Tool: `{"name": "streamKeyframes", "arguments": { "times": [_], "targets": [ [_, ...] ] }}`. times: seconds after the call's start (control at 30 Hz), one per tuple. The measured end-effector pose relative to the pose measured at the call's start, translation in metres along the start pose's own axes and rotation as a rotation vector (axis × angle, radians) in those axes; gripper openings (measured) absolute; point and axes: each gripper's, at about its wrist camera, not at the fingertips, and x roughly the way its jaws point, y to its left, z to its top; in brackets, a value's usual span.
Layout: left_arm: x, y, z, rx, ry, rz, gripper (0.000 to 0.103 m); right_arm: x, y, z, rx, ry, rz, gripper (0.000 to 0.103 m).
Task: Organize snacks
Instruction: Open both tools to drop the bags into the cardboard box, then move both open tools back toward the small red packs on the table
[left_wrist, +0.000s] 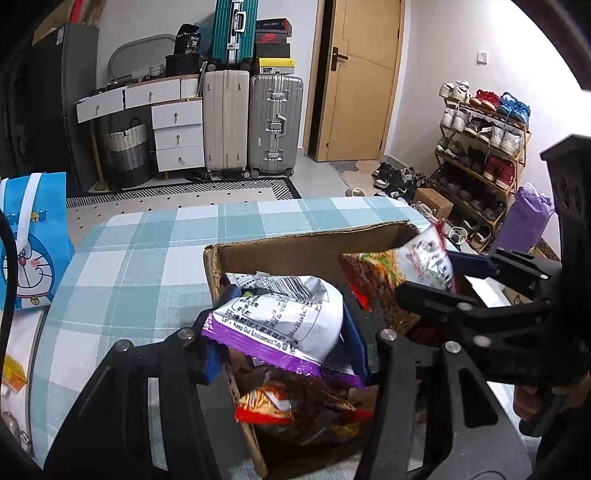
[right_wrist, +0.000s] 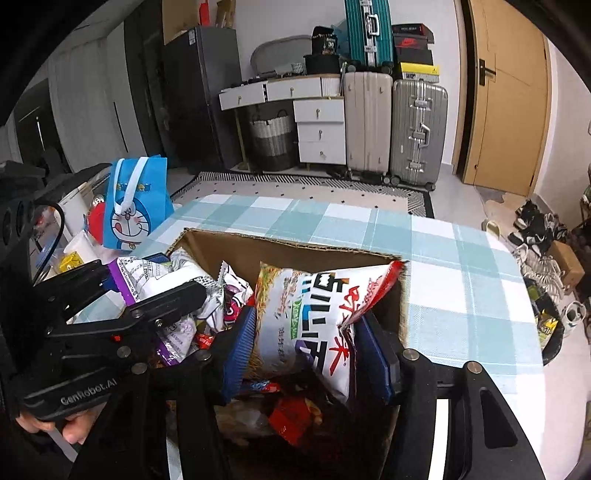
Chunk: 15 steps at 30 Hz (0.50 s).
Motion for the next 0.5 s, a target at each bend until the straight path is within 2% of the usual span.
{"name": "streamKeyframes", "arguments": {
  "times": [0.03,0.1,0.17,0.23,0.3,0.33,0.37,0.5],
  "targets": [
    [-0.002,0.0,-0.001,0.001,0.001,0.002,0.053,-0.005,-0.001,-0.002,0.003,-0.013,0.006,0.069],
    [-0.011,0.0,-0.002,0.004,-0.008,-0.001,0.072,-0.02,-0.003,-0.006,0.007,-0.043,-0.002,0.072],
    [-0.022,0.001,-0.003,0.001,-0.026,-0.005,0.084,-0.034,-0.005,-0.009,0.017,-0.067,-0.005,0.082],
    [-0.035,0.001,-0.005,-0.009,-0.038,-0.017,0.085,-0.049,-0.008,-0.015,0.039,-0.092,-0.006,0.096],
    [-0.049,0.001,-0.009,-0.014,-0.033,-0.026,0.09,-0.062,-0.011,-0.023,0.056,-0.106,-0.003,0.101],
    [-0.055,0.001,-0.012,-0.017,-0.031,-0.026,0.094,-0.068,-0.012,-0.028,0.066,-0.109,0.0,0.102],
    [-0.061,0.0,-0.014,-0.016,-0.03,-0.025,0.103,-0.073,-0.012,-0.032,0.072,-0.109,0.002,0.102],
    [-0.09,-0.001,-0.029,-0.006,-0.041,-0.014,0.102,-0.089,-0.015,-0.052,0.106,-0.108,-0.002,0.102]
  ]
}}
